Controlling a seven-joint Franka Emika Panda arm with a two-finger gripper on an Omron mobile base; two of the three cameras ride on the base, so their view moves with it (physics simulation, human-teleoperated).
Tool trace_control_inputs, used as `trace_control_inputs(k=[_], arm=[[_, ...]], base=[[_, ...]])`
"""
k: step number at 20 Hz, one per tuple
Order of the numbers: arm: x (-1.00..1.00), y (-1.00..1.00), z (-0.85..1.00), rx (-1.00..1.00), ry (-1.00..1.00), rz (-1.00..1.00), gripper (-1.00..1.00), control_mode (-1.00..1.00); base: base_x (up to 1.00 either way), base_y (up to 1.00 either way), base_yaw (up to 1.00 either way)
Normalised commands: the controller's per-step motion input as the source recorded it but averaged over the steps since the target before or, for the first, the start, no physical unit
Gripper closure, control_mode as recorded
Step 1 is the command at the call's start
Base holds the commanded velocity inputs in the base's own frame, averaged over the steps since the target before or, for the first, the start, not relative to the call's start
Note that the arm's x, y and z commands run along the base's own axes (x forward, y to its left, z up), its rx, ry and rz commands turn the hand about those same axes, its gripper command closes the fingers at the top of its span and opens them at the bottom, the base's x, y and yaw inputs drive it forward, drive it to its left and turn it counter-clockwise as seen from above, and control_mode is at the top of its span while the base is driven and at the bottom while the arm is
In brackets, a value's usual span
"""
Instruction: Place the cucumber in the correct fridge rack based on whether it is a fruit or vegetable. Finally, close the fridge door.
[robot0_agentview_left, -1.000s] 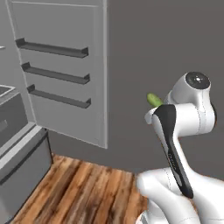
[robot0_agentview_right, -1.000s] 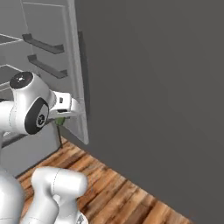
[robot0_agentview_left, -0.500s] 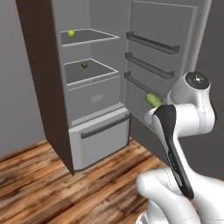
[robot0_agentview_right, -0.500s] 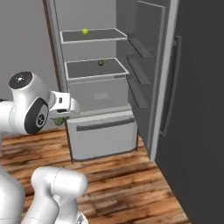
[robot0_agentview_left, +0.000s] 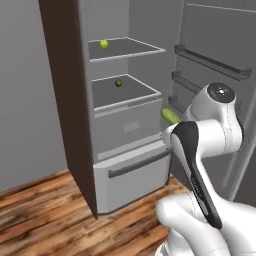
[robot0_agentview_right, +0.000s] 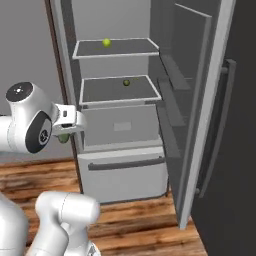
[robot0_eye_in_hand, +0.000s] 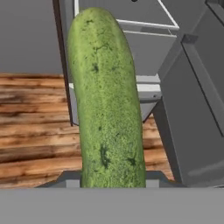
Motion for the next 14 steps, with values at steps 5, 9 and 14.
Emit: trace_control_inputs(k=[5,9,14], arm=[[0.0,0.0,0.0,0.0,0.0,0.0,1.0,1.0],[0.0,0.0,0.0,0.0,0.0,0.0,1.0,1.0],[0.0,0.0,0.0,0.0,0.0,0.0,1.0,1.0]], base=[[0.87,-0.05,0.21],[0.79,-0.23,0.21],[0.57,-0.31,0.12]])
